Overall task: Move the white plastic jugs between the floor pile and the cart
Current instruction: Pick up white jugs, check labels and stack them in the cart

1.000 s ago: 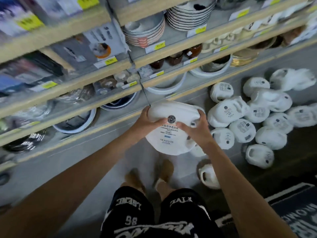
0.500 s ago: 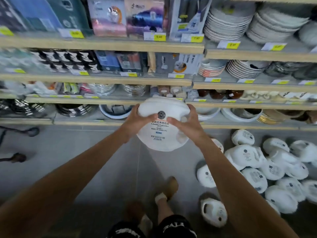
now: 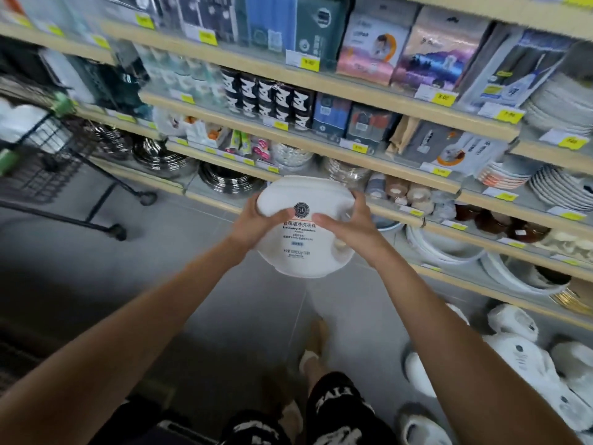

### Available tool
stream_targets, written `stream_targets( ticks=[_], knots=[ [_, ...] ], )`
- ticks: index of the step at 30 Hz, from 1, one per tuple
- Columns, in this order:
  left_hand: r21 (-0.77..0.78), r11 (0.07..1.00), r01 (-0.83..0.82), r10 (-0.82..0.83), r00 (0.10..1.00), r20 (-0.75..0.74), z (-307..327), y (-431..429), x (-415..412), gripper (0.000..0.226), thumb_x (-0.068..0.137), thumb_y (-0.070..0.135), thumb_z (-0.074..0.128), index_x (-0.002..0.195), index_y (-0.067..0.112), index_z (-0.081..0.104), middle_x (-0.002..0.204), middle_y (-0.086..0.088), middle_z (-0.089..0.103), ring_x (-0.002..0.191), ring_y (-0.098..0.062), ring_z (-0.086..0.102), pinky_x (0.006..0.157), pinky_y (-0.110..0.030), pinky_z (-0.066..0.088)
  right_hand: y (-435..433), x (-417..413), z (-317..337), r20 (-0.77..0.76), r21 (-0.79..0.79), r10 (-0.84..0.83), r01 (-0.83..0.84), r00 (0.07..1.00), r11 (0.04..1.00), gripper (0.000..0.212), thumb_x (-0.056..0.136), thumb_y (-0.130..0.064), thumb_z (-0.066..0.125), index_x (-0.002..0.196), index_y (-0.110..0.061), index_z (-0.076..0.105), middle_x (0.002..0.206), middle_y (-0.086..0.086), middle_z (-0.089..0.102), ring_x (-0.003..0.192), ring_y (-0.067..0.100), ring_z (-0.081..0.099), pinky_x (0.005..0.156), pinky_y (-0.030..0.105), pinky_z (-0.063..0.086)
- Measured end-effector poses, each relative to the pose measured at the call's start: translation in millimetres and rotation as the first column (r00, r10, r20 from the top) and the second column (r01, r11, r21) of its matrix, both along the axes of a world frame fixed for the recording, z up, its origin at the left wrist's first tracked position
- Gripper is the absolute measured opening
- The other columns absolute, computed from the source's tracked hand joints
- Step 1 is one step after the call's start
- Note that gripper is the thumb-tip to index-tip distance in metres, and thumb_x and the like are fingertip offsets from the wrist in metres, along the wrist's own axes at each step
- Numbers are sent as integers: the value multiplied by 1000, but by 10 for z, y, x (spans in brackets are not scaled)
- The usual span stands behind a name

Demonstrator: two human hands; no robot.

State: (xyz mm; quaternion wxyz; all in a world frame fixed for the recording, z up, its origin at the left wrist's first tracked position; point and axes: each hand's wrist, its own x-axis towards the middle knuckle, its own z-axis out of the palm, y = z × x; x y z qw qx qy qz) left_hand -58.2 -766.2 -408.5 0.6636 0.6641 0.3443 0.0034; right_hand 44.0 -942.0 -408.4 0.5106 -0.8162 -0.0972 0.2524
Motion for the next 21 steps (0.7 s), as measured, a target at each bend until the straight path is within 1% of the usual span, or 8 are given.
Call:
stream_targets(
  ticks=[2,4,9,11,13,15,18,21],
  knots=[
    [-2,999,-45,45,999,12,31,250,-85,70,74,37,80,129,32,36,118,3,56,105,-21,59,89,-44,53,301,-10,19,3,1,44,-44,999,999,106,61,-46,85,146,-27,24,138,1,41,119,15,47,99,33,42],
    [5,996,-90,90,996,25,68,500,-157,63,78,34,76,127,31,36,108,7,56,99,-19,60,81,-39,54,624,8,49,5,5,103,-103,995,995,103,66,-43,85,147,-26,22,140,2,39,118,16,46,93,30,40],
    [40,974,-225,223,973,52,112,1225,-284,65,77,38,76,129,28,39,109,5,61,91,-15,65,65,-31,55,1519,106,142,1,7,264,-264,965,965,103,70,-41,83,149,-29,17,146,0,30,125,18,41,103,42,41],
    [52,962,-266,265,964,38,137,1573,-307,67,76,40,77,129,29,37,107,7,59,89,-13,65,65,-33,56,1914,150,173,4,20,312,-312,950,950,101,72,-38,82,149,-29,17,142,0,30,123,18,40,99,38,41],
    [65,954,-293,291,956,31,170,1953,-329,73,73,45,79,130,30,35,110,6,60,91,-16,66,71,-40,59,2350,199,194,8,45,374,-374,927,926,97,75,-35,81,148,-27,17,139,0,30,121,17,39,91,32,37],
    [72,940,-332,332,943,20,205,2323,-360,74,73,45,79,130,29,35,111,4,61,93,-19,67,74,-44,59,2793,250,227,19,39,434,-435,901,900,98,76,-36,80,149,-26,16,146,2,28,126,20,39,93,32,35],
    [72,905,-420,419,907,34,270,2863,-385,65,78,39,76,126,27,35,109,3,60,90,-18,67,68,-39,59,3511,335,282,32,25,517,-518,855,855,98,77,-37,79,150,-25,16,148,5,28,131,23,37,97,32,34],
    [62,857,-511,509,859,50,314,3379,-440,67,77,38,77,129,24,37,111,1,62,89,-18,68,61,-33,57,4194,373,312,35,52,588,-589,808,806,89,80,-34,77,147,-23,20,137,3,32,119,15,37,93,28,32]
  ],
)
